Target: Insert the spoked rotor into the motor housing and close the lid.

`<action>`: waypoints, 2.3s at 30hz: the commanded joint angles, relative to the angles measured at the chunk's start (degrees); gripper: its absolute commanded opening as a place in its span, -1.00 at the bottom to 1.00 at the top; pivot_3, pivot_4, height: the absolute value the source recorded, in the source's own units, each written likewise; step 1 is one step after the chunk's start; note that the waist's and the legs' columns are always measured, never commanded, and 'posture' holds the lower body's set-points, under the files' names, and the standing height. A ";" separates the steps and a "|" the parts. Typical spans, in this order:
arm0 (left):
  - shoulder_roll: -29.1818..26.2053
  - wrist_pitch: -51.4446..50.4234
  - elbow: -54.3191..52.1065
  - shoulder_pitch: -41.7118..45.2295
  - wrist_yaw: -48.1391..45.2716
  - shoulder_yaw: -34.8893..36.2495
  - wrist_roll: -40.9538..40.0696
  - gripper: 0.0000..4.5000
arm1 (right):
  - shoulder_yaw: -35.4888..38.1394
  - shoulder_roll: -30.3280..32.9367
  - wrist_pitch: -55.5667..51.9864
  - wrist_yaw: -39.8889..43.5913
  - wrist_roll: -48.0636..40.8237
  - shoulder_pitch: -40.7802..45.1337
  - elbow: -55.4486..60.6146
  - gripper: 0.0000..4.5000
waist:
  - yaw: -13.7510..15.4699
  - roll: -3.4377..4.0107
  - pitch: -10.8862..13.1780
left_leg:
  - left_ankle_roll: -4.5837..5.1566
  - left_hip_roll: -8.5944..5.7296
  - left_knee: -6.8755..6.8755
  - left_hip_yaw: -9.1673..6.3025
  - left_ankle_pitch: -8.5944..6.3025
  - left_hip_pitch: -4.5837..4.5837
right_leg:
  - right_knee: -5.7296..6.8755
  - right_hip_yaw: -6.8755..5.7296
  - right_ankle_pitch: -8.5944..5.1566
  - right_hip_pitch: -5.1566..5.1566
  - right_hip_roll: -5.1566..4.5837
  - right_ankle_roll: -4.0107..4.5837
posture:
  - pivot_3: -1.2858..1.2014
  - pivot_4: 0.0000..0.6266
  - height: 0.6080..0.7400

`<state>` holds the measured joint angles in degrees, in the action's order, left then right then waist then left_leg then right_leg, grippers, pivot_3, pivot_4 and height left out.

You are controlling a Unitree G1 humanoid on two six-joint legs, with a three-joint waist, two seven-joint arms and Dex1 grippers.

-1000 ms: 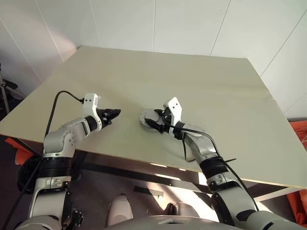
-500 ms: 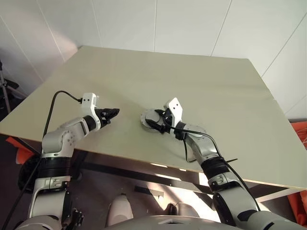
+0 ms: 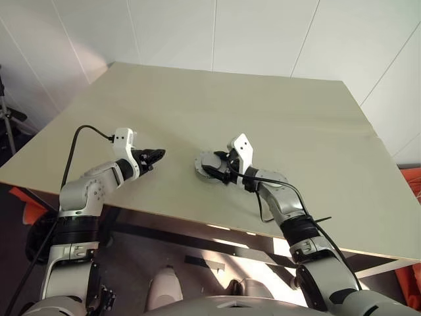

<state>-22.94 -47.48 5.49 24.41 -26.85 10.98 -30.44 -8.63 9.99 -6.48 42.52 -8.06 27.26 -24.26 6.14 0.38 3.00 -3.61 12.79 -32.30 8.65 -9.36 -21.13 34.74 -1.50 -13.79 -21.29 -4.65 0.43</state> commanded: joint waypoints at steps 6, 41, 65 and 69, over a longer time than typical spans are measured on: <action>-0.29 0.34 -2.37 0.47 0.04 1.11 -0.56 0.02 | 1.03 0.56 -4.90 1.45 -2.98 -1.36 4.51 0.37 | -0.05 0.00 0.00 | 0.00 0.01 0.02 0.00 0.00 0.00 | 0.00 0.00 0.00 -0.02 0.01 0.00 | 0.03 -1.00 1.00; -0.25 -0.84 -3.29 0.27 0.13 1.21 -1.04 0.02 | -0.07 -1.60 -2.35 -3.24 0.66 -0.13 1.94 0.37 | -0.77 0.00 0.00 | -0.03 0.07 0.03 0.01 0.01 0.06 | 0.05 0.01 0.00 -0.09 0.06 0.00 | 0.03 -1.00 1.00; -0.56 -1.97 -3.79 0.27 0.20 1.58 -1.57 0.02 | -0.47 -1.06 1.38 -3.51 1.95 -1.38 -5.08 0.37 | -0.82 -0.05 -0.03 | 0.05 0.06 0.03 0.01 -0.03 0.25 | 0.09 0.03 0.00 0.06 0.06 0.00 | 0.03 -1.00 1.00; -0.58 -2.06 -3.73 0.38 0.31 1.73 -1.62 0.02 | -0.46 -0.77 2.27 -3.25 2.00 -1.22 -6.25 0.37 | -0.83 -0.12 -0.08 | 0.07 0.06 0.03 0.01 -0.05 0.39 | 0.09 0.04 -0.01 0.16 0.06 -0.01 | 0.03 -1.00 1.00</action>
<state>-22.81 -49.80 3.81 24.26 -26.48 11.36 -31.40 -9.17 8.43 -3.23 39.76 -7.42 26.91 -27.12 5.31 0.27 2.92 -3.53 12.85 -32.27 8.66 -9.41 -20.73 34.83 -1.47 -13.80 -21.12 -4.59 0.41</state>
